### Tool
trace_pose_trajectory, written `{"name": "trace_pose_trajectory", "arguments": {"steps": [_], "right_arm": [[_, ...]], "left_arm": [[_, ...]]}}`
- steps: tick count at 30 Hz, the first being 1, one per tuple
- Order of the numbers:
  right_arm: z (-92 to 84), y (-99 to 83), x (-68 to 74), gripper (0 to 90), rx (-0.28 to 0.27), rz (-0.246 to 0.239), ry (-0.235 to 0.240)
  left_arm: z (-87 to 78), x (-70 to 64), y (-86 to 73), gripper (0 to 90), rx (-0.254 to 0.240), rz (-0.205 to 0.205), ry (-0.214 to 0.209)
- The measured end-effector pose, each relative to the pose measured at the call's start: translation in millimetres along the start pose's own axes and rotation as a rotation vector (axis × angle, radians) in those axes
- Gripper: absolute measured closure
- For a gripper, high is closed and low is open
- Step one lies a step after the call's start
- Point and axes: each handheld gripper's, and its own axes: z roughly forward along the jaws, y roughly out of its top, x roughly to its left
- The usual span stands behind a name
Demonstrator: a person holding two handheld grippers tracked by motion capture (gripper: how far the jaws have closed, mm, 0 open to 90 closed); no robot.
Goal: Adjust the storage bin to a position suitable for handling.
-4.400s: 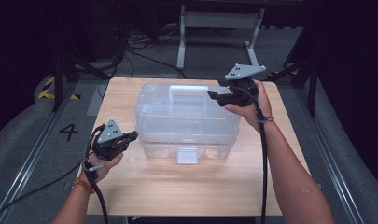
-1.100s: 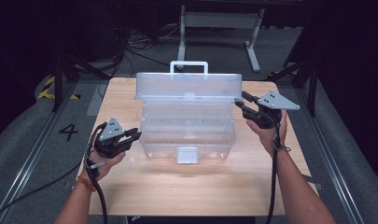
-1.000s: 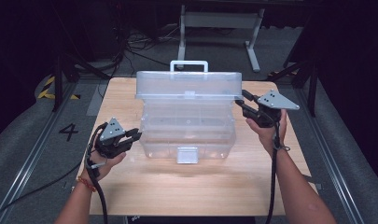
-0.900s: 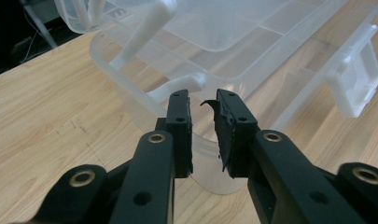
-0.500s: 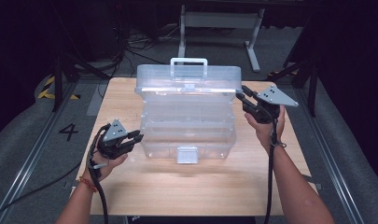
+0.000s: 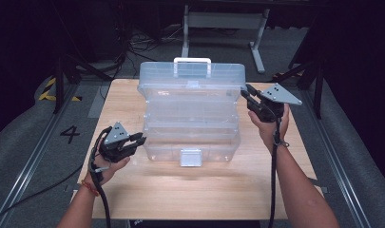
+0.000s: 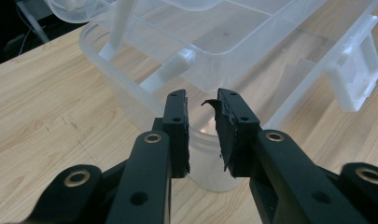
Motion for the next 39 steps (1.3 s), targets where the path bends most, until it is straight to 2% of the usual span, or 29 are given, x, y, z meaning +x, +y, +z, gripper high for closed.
{"name": "trace_pose_trajectory", "arguments": {"steps": [8, 10, 17, 28, 37, 39], "right_arm": [[3.8, 3.4, 0.6, 79.7, 0.009, -0.011, -0.036], [6.1, 4.7, 0.8, 83.1, 0.020, -0.029, -0.058], [14.8, 10.4, -3.3, 84.5, 0.035, -0.038, -0.074], [22.4, 15.1, -8.7, 85.0, 0.044, -0.028, -0.071], [28.2, 19.4, -13.4, 85.0, 0.055, -0.020, -0.062], [30.0, 20.4, -14.3, 85.0, 0.057, -0.016, -0.059]], "left_arm": [[0.7, 0.3, -0.2, 74.0, -0.002, 0.000, 0.000], [0.8, 0.9, -0.4, 73.9, -0.005, -0.002, -0.004], [0.7, 1.9, -0.8, 73.4, -0.006, -0.004, -0.004], [-0.6, 2.7, -1.3, 72.6, -0.010, -0.006, -0.001], [-10.6, 3.8, -2.0, 68.5, 0.002, 0.010, 0.037], [-16.8, 6.3, -5.9, 67.6, -0.003, -0.004, 0.048]]}}
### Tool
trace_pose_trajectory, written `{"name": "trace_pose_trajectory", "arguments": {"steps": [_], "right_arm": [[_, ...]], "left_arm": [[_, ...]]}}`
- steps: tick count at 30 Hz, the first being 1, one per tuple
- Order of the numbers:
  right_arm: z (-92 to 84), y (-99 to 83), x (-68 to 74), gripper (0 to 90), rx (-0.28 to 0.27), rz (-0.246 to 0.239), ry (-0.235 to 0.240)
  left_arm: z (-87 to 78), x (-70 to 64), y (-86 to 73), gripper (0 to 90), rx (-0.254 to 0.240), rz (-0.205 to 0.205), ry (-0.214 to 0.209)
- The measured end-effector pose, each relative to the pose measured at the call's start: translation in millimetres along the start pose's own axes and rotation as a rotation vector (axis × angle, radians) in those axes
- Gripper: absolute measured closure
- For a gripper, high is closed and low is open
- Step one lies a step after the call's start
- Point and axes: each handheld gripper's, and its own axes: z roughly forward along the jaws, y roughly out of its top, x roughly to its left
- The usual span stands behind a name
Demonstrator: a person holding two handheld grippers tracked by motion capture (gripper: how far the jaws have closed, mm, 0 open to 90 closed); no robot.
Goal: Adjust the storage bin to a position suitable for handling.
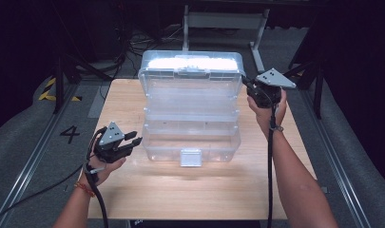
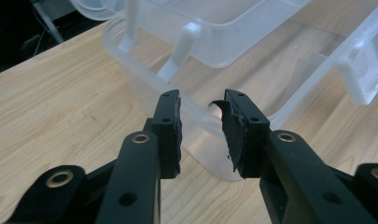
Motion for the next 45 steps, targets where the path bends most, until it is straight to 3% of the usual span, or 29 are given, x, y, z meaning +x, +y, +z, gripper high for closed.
{"name": "trace_pose_trajectory", "arguments": {"steps": [5, 10, 13, 16, 27, 33, 41, 42, 45], "right_arm": [[4.9, 3.6, -4.3, 85.0, 0.013, 0.008, 0.012], [7.7, 6.3, -6.0, 85.0, 0.023, 0.009, 0.016], [8.9, 6.2, -7.2, 85.0, 0.022, 0.007, 0.019], [9.7, 7.5, -8.2, 84.9, 0.029, 0.011, 0.024], [17.0, 11.6, -13.2, 84.8, 0.047, 0.020, 0.035], [23.1, 13.9, -17.1, 84.7, 0.057, 0.025, 0.041], [31.2, 15.0, -21.4, 84.5, 0.062, 0.033, 0.042], [32.2, 15.4, -22.1, 84.3, 0.064, 0.028, 0.041], [35.7, 16.5, -22.1, 84.2, 0.067, 0.029, 0.038]], "left_arm": [[-6.4, 2.3, -8.2, 64.6, 0.011, -0.001, 0.025], [-9.6, 1.9, -22.0, 57.4, 0.053, 0.003, 0.071], [-8.8, -1.6, -28.1, 42.1, 0.099, 0.018, 0.112], [-6.8, -4.0, -34.1, 32.6, 0.138, 0.032, 0.120], [2.2, -12.8, -61.4, 24.7, 0.211, 0.010, 0.042], [9.4, -12.9, -73.3, 22.2, 0.236, -0.023, 0.019], [16.7, -14.8, -81.9, 21.6, 0.286, -0.017, -0.001], [18.4, -16.5, -83.7, 21.6, 0.292, -0.034, -0.007], [18.5, -16.1, -84.5, 20.9, 0.284, -0.036, -0.013]]}}
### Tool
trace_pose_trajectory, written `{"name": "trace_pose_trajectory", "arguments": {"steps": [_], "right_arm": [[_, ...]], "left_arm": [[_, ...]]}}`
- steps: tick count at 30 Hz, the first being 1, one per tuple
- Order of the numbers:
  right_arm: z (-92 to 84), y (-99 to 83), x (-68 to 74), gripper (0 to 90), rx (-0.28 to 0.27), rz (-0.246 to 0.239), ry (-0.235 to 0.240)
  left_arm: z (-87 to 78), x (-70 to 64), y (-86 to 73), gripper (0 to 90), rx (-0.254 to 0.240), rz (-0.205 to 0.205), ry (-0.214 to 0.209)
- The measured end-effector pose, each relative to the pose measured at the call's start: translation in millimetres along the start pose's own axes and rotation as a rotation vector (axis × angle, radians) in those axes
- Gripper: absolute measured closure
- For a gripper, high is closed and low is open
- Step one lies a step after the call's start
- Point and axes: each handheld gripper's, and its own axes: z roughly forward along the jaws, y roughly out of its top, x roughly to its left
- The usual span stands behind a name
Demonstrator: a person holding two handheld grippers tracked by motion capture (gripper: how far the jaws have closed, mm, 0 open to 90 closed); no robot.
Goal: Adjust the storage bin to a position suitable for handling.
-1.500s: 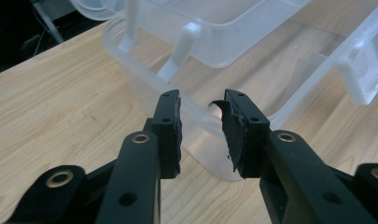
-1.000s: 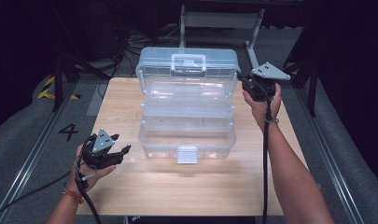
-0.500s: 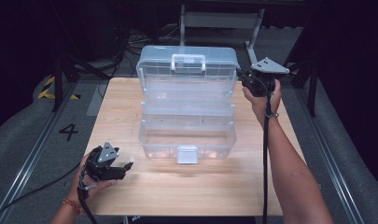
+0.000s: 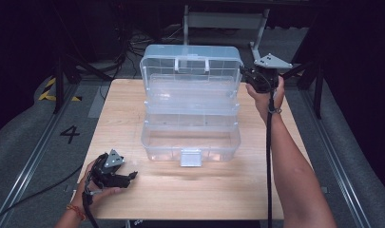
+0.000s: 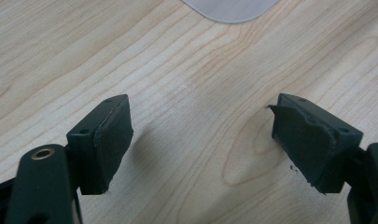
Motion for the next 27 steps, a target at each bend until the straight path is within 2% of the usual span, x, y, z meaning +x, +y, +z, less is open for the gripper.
{"name": "trace_pose_trajectory", "arguments": {"steps": [2, 5, 8, 9, 10, 12, 21, 23, 27], "right_arm": [[2.9, 0.2, -0.6, 84.2, -0.002, 0.003, -0.005], [5.9, 0.9, -3.3, 84.2, 0.002, 0.019, 0.002], [7.2, 1.3, -4.0, 84.2, 0.002, 0.021, 0.001], [7.9, 1.4, -4.2, 84.2, 0.003, 0.020, 0.002], [8.6, 1.7, -4.7, 84.2, 0.006, 0.019, 0.001], [10.1, 2.1, -5.7, 84.1, 0.009, 0.024, 0.005], [14.1, 1.3, -8.5, 84.0, 0.004, 0.031, 0.010], [15.5, 1.4, -9.2, 84.0, 0.005, 0.030, 0.009], [19.4, 2.1, -10.8, 83.9, 0.008, 0.038, 0.011]], "left_arm": [[-0.1, 1.1, -1.3, 20.3, 0.000, -0.004, -0.008], [0.2, 2.7, -4.0, 18.2, -0.003, -0.040, -0.031], [0.7, 5.8, -5.2, 16.3, -0.005, -0.044, -0.040], [1.1, 6.6, -6.4, 16.3, -0.016, -0.039, -0.036], [1.8, 5.2, -7.8, 15.7, -0.030, -0.054, -0.042], [1.7, 6.1, -8.6, 15.5, -0.037, -0.041, -0.040], [2.8, 4.8, -8.4, 14.9, -0.041, -0.056, -0.037], [3.1, 6.4, -7.5, 14.7, -0.041, -0.036, -0.031], [3.2, 6.4, -6.9, 14.7, -0.035, -0.038, -0.037]]}}
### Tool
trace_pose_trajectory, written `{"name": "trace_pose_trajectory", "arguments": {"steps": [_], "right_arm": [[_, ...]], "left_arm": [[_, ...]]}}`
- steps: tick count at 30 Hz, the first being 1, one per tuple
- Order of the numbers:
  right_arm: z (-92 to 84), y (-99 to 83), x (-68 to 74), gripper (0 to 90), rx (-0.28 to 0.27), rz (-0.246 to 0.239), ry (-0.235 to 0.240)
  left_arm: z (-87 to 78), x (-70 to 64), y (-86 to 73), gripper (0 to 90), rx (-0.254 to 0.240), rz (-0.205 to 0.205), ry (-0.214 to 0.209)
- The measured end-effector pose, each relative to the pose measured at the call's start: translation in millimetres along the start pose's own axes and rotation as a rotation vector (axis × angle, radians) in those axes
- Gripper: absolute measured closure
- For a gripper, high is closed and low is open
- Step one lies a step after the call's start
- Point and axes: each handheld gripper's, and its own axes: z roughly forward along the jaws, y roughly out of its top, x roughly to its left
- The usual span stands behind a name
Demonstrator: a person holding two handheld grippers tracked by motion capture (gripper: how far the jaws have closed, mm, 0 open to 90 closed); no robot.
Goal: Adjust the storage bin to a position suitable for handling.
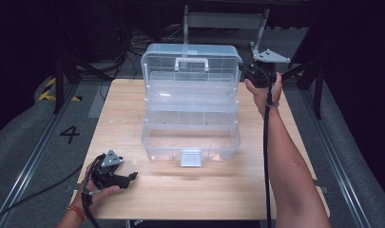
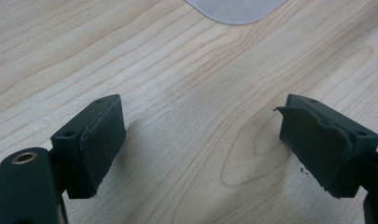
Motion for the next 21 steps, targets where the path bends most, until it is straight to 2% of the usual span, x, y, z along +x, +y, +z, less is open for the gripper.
{"name": "trace_pose_trajectory", "arguments": {"steps": [9, 11, 14, 21], "right_arm": [[8.1, 2.0, -3.6, 83.7, 0.019, 0.007, -0.002], [10.9, 2.0, -5.1, 83.7, 0.023, 0.024, -0.004], [14.1, 3.6, -5.8, 83.6, 0.031, 0.019, -0.007], [21.1, 4.2, -8.8, 83.6, 0.038, 0.036, -0.007]], "left_arm": [[0.3, -0.1, 0.0, 14.6, -0.002, -0.003, -0.002], [0.4, -0.7, 0.1, 14.7, 0.002, -0.014, -0.003], [0.8, -0.8, 0.0, 14.7, -0.002, -0.019, -0.005], [1.5, -0.6, 0.4, 14.6, -0.007, -0.015, 0.001]]}}
